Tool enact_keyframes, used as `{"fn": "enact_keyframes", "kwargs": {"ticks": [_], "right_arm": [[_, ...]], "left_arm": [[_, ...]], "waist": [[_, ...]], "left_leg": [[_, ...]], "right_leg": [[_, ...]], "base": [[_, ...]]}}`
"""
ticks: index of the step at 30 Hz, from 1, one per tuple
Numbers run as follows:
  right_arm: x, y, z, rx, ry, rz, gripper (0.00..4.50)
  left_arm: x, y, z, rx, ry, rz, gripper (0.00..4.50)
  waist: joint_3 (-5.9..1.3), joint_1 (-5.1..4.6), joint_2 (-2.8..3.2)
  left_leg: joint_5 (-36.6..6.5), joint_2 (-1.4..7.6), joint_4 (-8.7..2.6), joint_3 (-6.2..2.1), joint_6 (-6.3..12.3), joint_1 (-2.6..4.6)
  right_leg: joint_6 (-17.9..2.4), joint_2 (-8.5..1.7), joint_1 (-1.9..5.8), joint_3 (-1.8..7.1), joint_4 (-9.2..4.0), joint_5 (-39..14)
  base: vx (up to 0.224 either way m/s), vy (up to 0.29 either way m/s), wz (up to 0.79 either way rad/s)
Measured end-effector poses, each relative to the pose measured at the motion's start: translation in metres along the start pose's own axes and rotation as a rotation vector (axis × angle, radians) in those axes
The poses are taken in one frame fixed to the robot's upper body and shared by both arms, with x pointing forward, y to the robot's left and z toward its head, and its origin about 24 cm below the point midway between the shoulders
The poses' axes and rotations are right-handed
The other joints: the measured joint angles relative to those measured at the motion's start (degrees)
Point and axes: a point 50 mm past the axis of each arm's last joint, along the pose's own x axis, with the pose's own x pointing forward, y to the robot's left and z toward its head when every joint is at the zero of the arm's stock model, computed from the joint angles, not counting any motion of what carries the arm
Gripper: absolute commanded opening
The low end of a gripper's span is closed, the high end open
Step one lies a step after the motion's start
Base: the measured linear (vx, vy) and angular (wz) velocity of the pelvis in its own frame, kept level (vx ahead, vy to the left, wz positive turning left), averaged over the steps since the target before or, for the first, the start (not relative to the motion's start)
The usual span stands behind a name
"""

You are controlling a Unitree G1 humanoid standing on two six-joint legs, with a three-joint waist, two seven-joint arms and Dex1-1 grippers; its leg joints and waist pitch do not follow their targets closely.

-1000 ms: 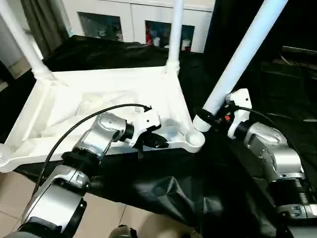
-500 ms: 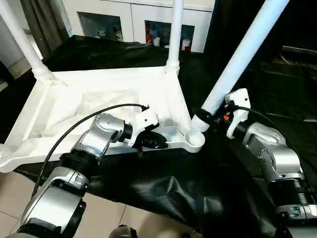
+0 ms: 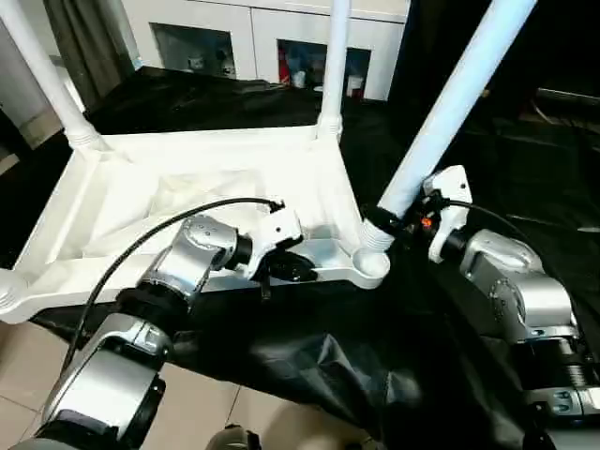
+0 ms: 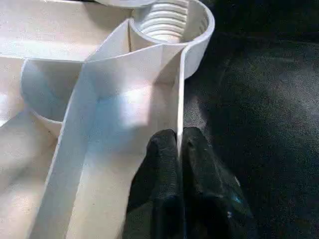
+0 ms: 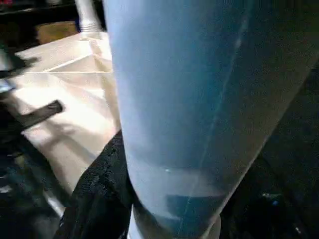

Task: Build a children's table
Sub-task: Insert table leg to table base

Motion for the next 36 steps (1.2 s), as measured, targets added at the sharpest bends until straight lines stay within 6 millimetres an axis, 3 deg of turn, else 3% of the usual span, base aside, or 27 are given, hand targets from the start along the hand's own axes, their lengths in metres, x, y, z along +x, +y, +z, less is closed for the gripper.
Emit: {"fn": "enact_keyframes", "kwargs": {"ticks": [8,16,29,36], "right_arm": [[-0.006,0.005,-0.002,-0.006,0.098,0.083,1.87],[0.001,0.009,-0.003,0.002,0.117,0.096,1.87],[0.017,0.008,0.001,-0.014,0.161,0.129,1.87],[0.021,0.004,0.002,0.018,0.175,0.145,1.87]], "left_arm": [[-0.002,0.001,-0.002,-0.010,-0.009,0.009,0.00],[-0.002,0.001,-0.002,-0.002,-0.004,0.014,0.00],[-0.009,0.002,-0.002,0.021,0.021,0.039,0.00],[-0.011,0.002,-0.002,0.024,0.026,0.045,0.00]], "waist": [[0.00,-0.10,-0.04],[0.01,-0.18,-0.33],[0.33,-1.72,-2.06],[0.39,-1.91,-2.38]], "left_leg": [[0.01,0.01,0.01,-0.01,-0.01,0.04],[0.01,0.01,-0.01,0.00,-0.02,0.06],[0.06,-0.02,-0.47,0.02,-0.13,0.11],[0.05,-0.03,-0.51,0.03,-0.13,0.12]], "right_leg": [[0.02,0.00,0.04,0.00,0.00,0.05],[0.02,0.00,0.03,0.01,-0.02,0.06],[0.10,0.01,0.03,-0.01,-0.41,0.36],[0.10,0.01,0.04,0.02,-0.50,0.35]], "base": [[0.000,0.000,0.00],[0.000,0.000,0.00],[0.000,0.000,0.00],[0.000,0.000,0.00]]}}
